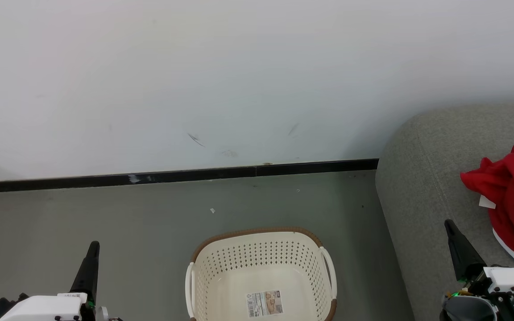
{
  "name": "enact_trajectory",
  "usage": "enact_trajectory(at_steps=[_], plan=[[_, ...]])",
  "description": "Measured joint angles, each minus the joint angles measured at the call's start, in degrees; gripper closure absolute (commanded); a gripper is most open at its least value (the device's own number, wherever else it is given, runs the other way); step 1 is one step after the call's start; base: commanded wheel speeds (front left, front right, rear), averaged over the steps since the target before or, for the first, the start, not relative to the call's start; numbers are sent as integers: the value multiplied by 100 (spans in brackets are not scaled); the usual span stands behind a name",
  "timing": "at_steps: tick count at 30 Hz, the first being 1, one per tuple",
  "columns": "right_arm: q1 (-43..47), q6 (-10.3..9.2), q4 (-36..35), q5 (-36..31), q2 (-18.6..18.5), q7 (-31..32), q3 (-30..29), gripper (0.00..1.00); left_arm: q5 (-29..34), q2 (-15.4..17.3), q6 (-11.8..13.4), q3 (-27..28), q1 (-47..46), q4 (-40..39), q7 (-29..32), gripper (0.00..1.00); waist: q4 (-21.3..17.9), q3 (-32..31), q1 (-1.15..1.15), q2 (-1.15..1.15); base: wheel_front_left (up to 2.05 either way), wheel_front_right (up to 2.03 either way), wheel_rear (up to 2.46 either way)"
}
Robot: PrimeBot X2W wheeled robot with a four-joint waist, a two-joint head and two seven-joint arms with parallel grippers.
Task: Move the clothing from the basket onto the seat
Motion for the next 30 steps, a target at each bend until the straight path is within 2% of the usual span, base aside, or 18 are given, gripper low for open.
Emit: enact_trajectory(at_steps=[30], plan=[[0,0,1,1,-11,0,3,100,0,0,-26,3,-2,14,15,100,0,0,0,0,0,0,0]])
